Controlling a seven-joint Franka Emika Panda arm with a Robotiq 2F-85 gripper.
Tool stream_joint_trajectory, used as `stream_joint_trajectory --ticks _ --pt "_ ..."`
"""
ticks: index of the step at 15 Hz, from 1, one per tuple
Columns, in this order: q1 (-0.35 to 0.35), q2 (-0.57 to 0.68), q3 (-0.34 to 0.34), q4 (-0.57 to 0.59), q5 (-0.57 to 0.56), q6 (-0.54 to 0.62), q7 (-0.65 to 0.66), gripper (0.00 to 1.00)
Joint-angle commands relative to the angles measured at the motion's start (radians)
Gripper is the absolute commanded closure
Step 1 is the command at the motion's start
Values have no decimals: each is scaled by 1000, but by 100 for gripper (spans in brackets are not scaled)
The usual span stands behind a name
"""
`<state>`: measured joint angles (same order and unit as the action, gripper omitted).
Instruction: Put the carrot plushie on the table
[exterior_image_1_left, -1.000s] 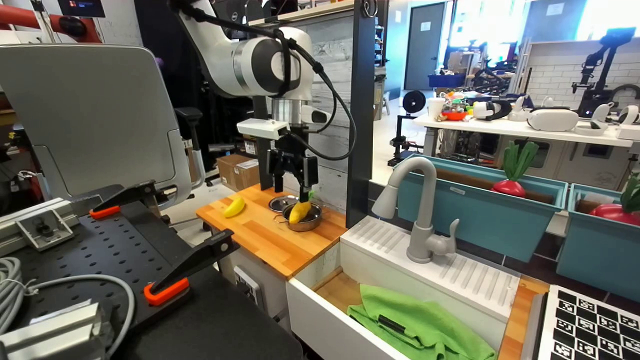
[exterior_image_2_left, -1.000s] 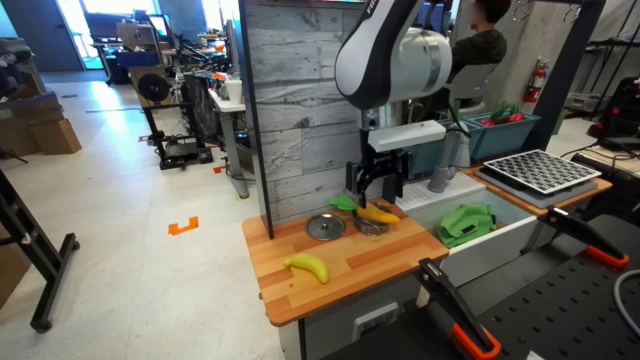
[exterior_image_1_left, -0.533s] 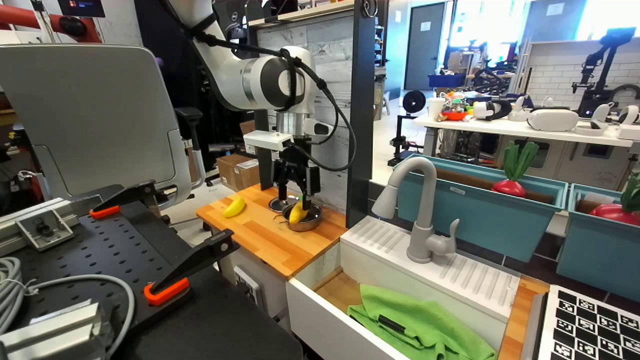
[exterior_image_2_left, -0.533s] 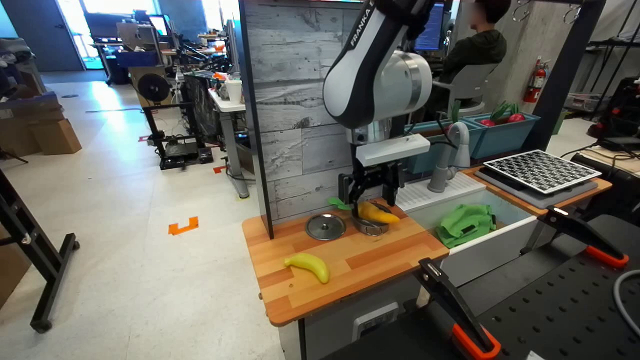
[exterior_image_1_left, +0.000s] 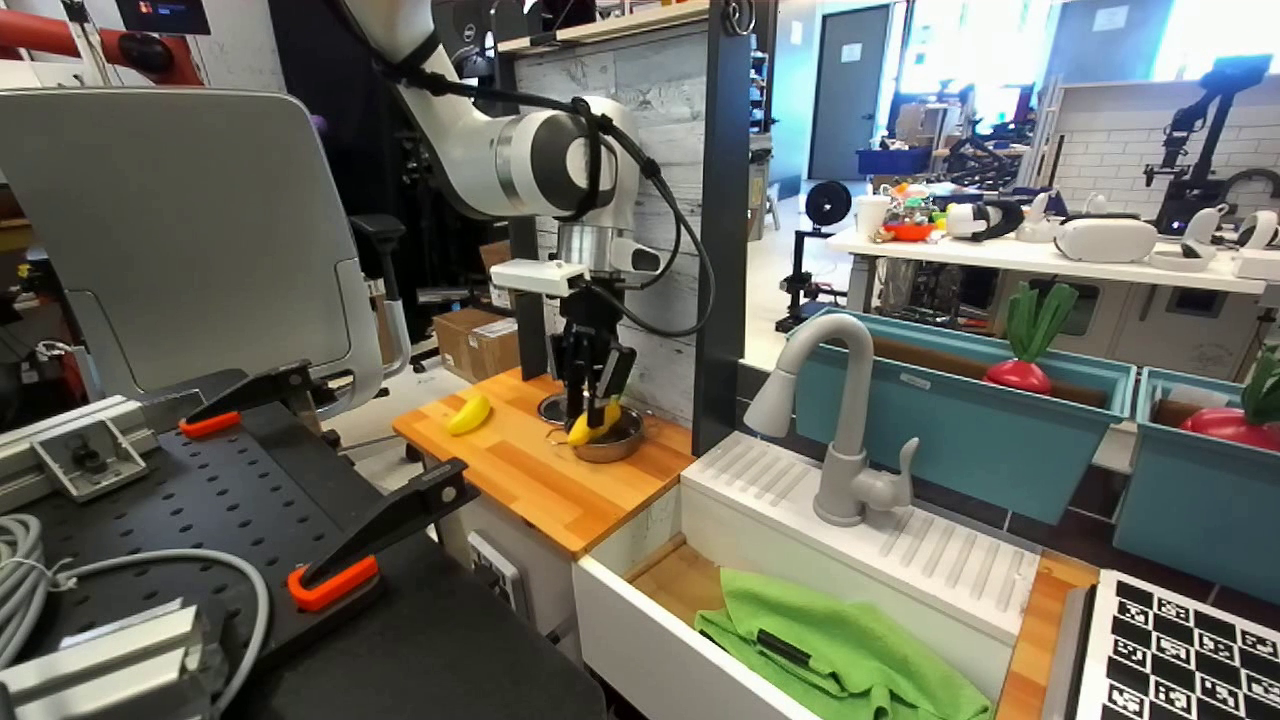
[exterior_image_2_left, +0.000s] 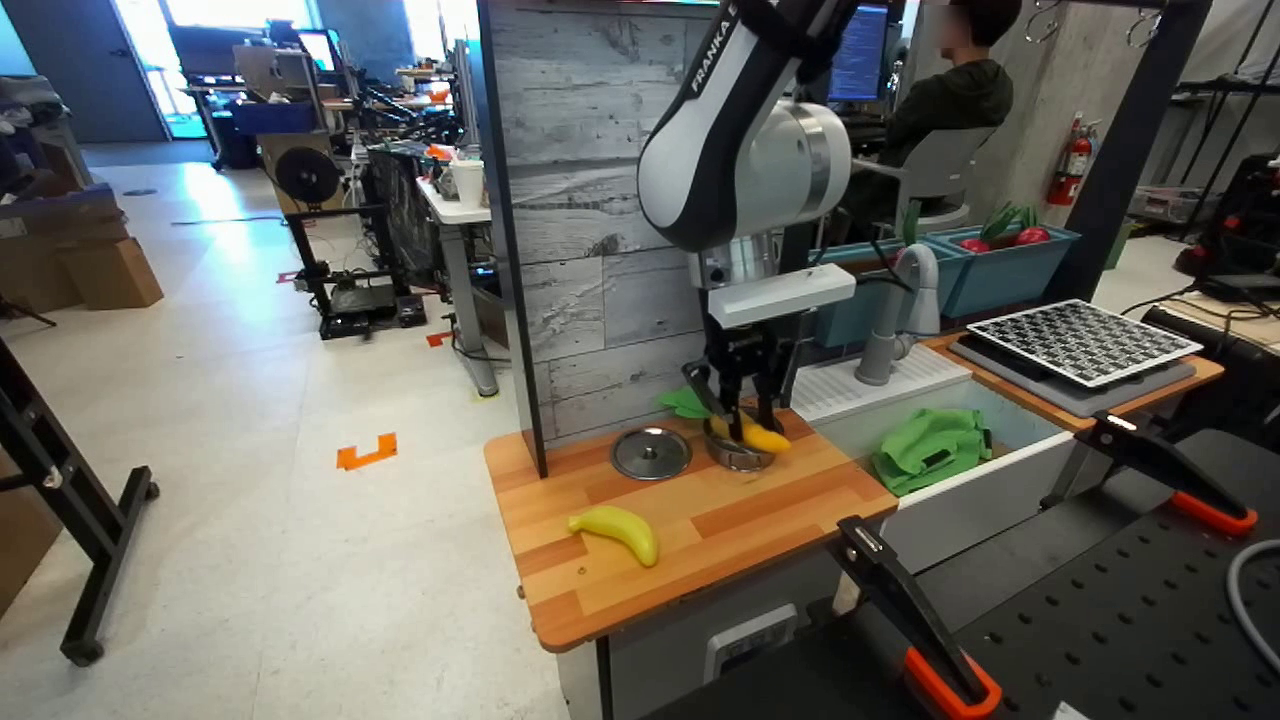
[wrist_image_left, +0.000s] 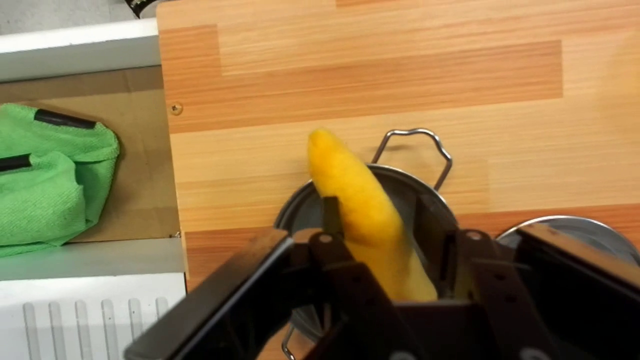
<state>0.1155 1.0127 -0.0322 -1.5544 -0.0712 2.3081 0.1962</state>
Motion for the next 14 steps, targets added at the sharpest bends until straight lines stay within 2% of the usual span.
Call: stream_joint_trajectory --ticks 1,2,3,10,14 --pt "0 31 -5 75 5 -52 -11 88" --pt "-2 31 -5 76 5 -53 -12 97" --pt "-3 30 -4 77 6 -56 -14 100" --pt "-8 -8 -1 46 10 -42 -17 99" --pt "-1 -84 -6 -46 4 -1 -7 99"
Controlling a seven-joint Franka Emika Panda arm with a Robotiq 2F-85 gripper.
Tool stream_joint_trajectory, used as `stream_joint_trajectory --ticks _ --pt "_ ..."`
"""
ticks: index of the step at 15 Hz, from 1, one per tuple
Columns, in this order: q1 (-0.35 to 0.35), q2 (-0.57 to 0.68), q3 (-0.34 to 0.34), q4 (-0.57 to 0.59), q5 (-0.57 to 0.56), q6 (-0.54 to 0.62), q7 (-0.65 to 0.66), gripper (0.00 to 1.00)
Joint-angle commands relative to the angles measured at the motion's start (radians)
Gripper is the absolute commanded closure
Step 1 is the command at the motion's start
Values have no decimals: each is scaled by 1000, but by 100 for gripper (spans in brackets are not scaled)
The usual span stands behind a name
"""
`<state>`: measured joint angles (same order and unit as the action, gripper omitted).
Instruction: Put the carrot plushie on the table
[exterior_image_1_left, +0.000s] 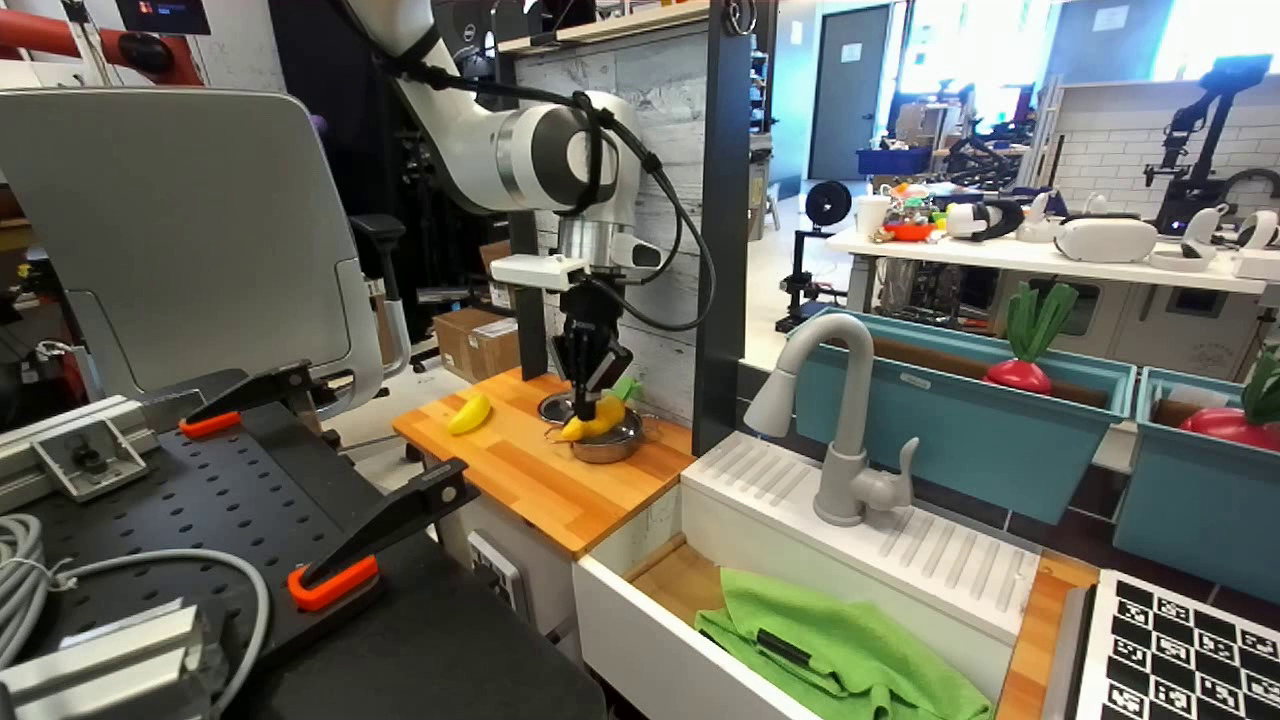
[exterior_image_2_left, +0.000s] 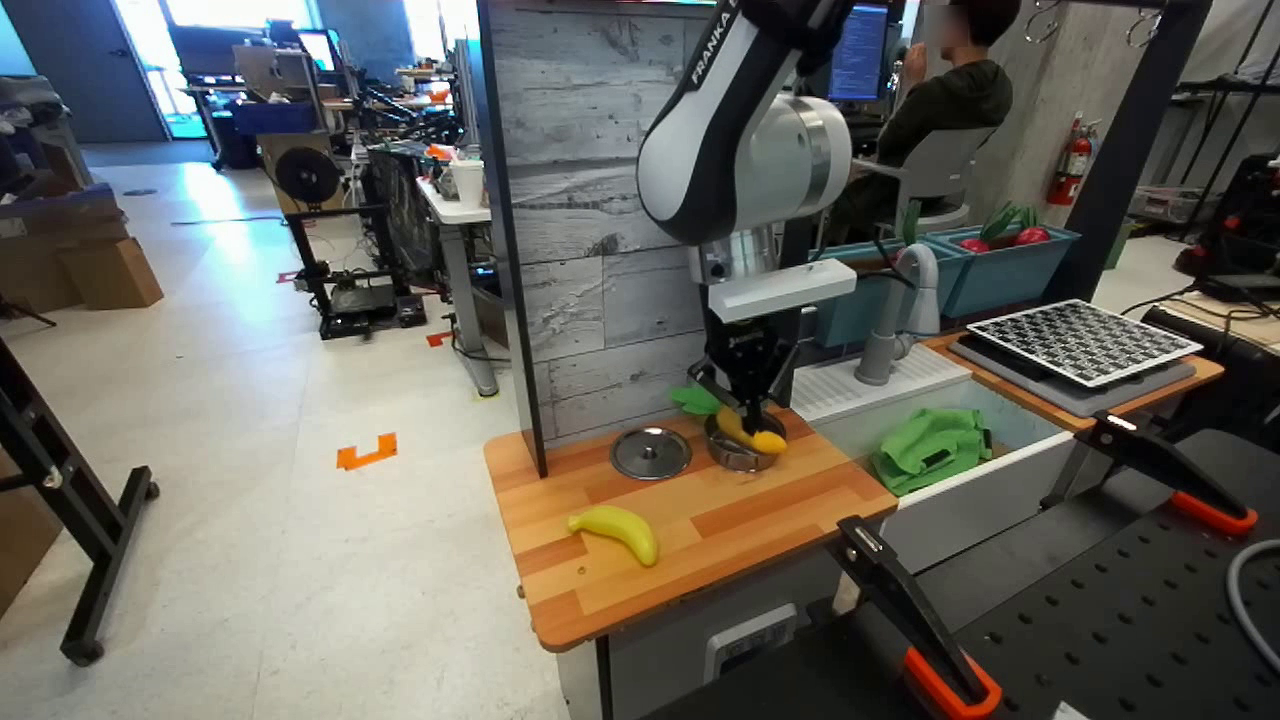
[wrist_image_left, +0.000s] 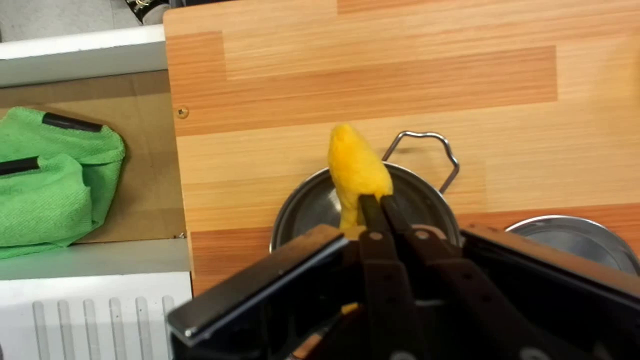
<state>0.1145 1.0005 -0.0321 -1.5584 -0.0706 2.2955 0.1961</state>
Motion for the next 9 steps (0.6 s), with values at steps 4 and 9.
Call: stream_joint_trajectory --ticks 4,9 --pt "11 -165 -10 -138 -10 32 -5 99" --pt "68 -239 -18 -195 -64 61 23 99"
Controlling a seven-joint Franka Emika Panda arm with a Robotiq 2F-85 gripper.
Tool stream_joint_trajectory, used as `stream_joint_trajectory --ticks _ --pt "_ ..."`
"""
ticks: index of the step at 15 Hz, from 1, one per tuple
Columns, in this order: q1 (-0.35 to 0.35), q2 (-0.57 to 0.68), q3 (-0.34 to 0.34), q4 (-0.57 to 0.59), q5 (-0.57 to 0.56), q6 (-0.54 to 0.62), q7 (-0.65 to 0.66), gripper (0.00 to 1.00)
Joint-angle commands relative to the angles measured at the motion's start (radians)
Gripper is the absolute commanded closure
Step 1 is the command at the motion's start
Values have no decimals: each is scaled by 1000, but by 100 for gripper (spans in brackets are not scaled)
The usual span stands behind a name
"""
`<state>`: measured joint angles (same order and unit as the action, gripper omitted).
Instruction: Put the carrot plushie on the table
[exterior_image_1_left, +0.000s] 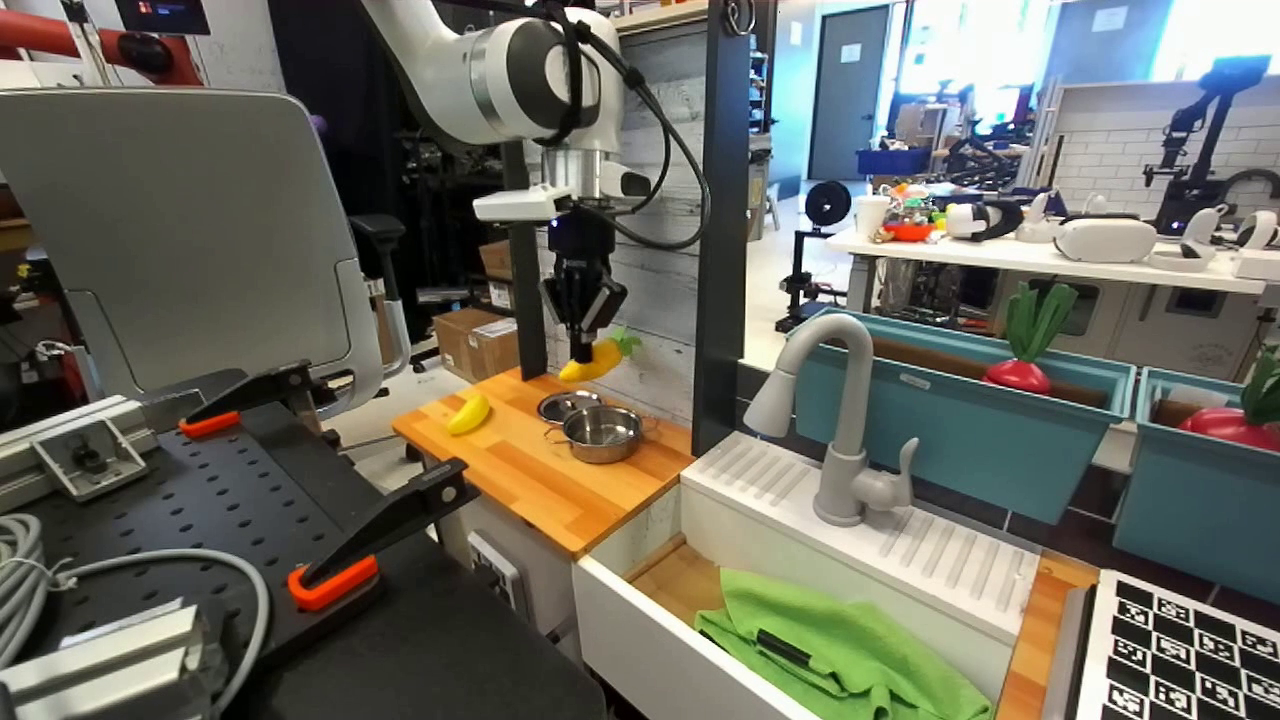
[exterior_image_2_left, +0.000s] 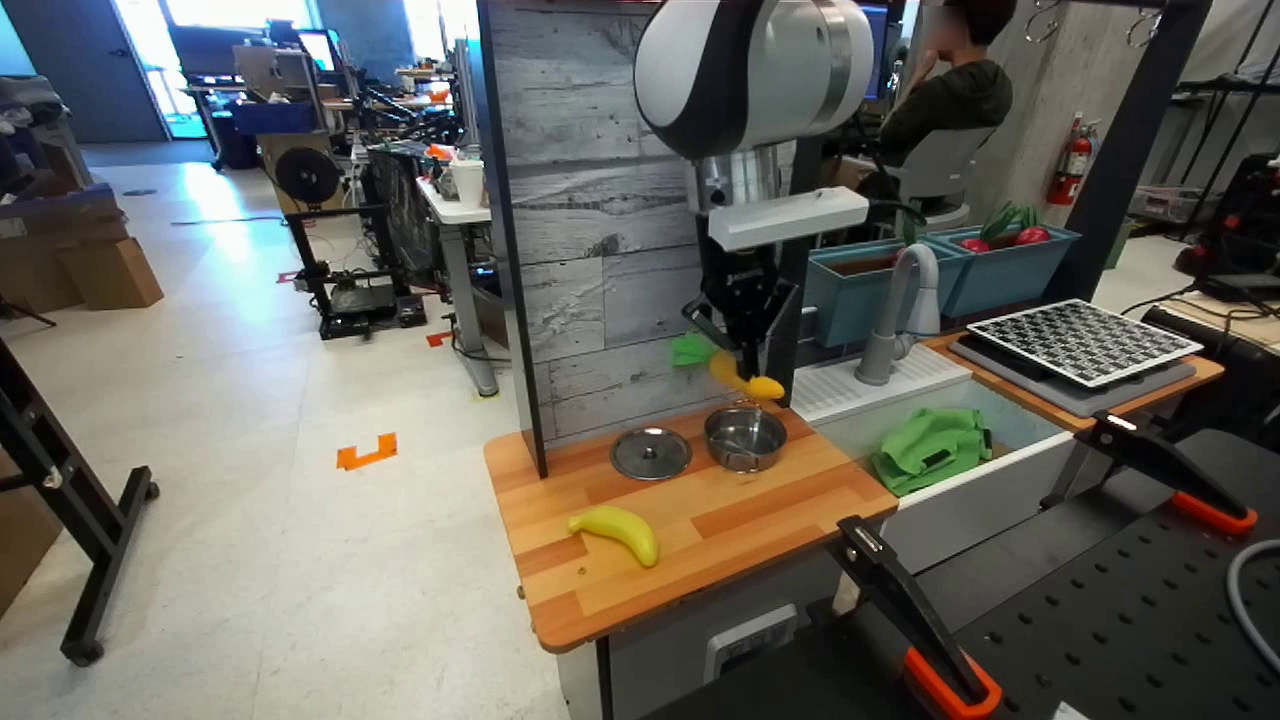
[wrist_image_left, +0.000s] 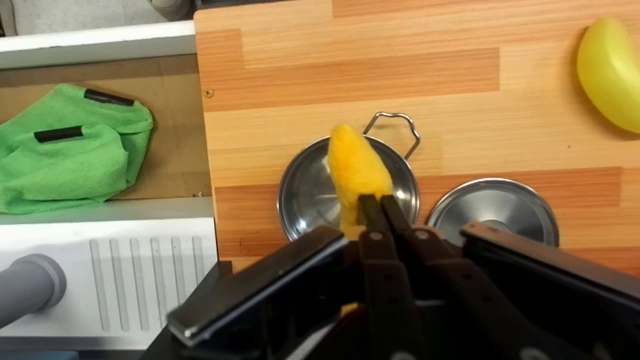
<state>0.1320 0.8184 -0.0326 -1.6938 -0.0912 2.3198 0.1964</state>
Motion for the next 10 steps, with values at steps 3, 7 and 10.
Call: stream_joint_trajectory --ticks 3,7,10 --pt "91 -49 -12 -63 -77 64 22 99" --pt "156 -16 -13 -60 -127 120 33 99" --pt "191 19 -11 -47 -151 103 27 99"
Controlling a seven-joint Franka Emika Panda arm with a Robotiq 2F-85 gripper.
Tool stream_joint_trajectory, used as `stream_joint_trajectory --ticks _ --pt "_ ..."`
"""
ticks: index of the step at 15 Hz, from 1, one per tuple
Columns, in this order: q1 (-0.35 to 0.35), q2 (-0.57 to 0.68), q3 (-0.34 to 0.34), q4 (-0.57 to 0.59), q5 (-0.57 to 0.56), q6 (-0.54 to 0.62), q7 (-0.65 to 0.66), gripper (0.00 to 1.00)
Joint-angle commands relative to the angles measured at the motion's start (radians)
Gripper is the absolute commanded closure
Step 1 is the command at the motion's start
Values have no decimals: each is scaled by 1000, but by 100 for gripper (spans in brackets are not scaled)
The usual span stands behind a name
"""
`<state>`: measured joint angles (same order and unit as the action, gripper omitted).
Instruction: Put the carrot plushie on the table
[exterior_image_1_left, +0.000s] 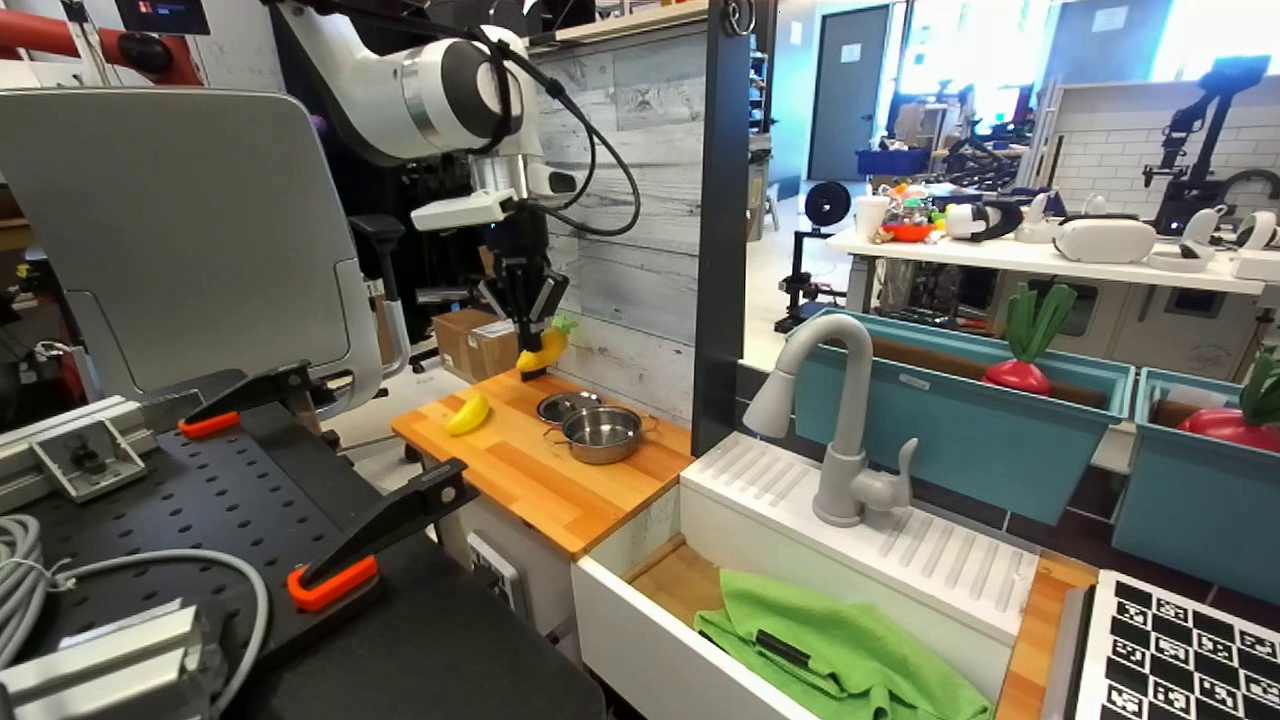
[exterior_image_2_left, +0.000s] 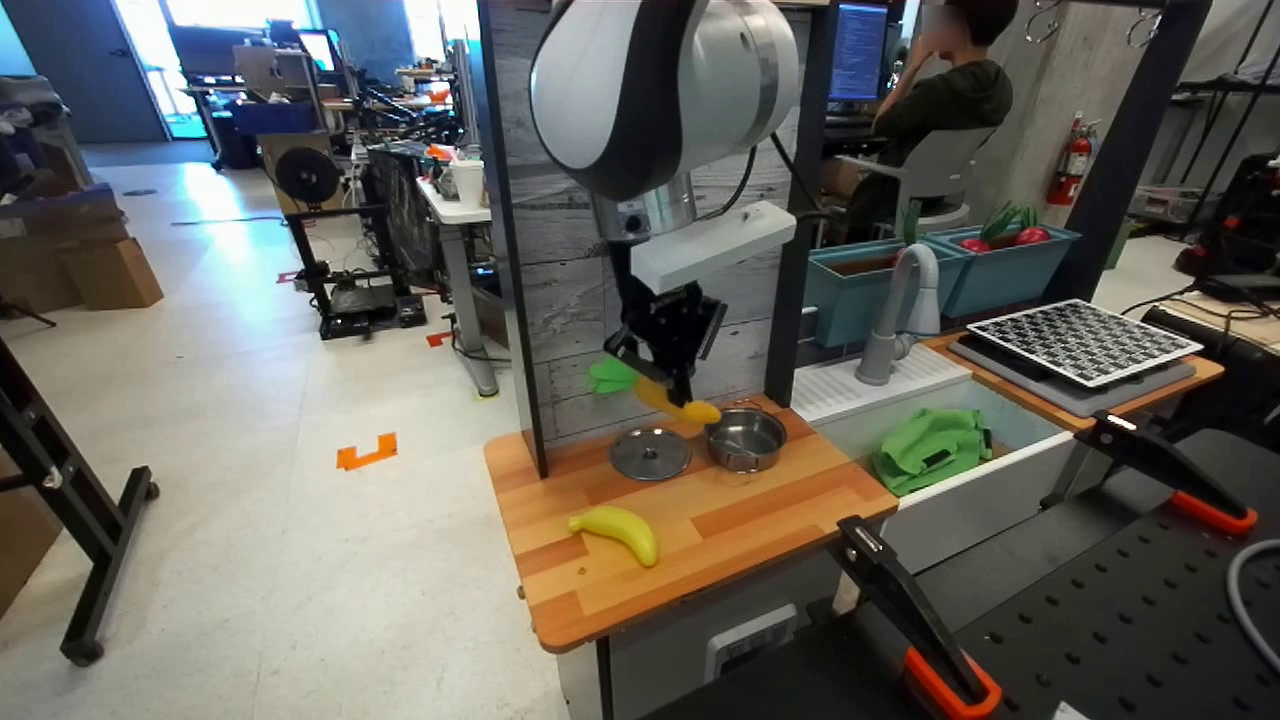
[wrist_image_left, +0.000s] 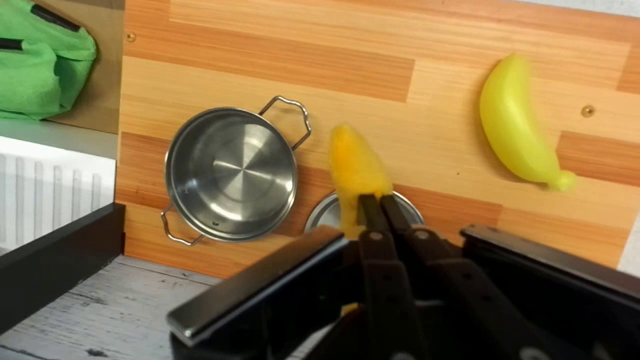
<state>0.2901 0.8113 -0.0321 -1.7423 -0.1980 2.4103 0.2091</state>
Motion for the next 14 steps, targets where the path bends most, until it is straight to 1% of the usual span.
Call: stream_joint_trajectory --ticks 1,4,11,12,13,14 --pt "42 45 -13 11 -55 16 12 99" --pt "67 89 -12 26 -79 6 9 99" --pt "88 168 -2 75 -94 0 -20 99" --pt "88 173 -2 80 -91 -4 -21 72" --pt "89 178 -2 85 -89 -5 -22 70" --pt "86 180 0 90 -86 -11 -26 64"
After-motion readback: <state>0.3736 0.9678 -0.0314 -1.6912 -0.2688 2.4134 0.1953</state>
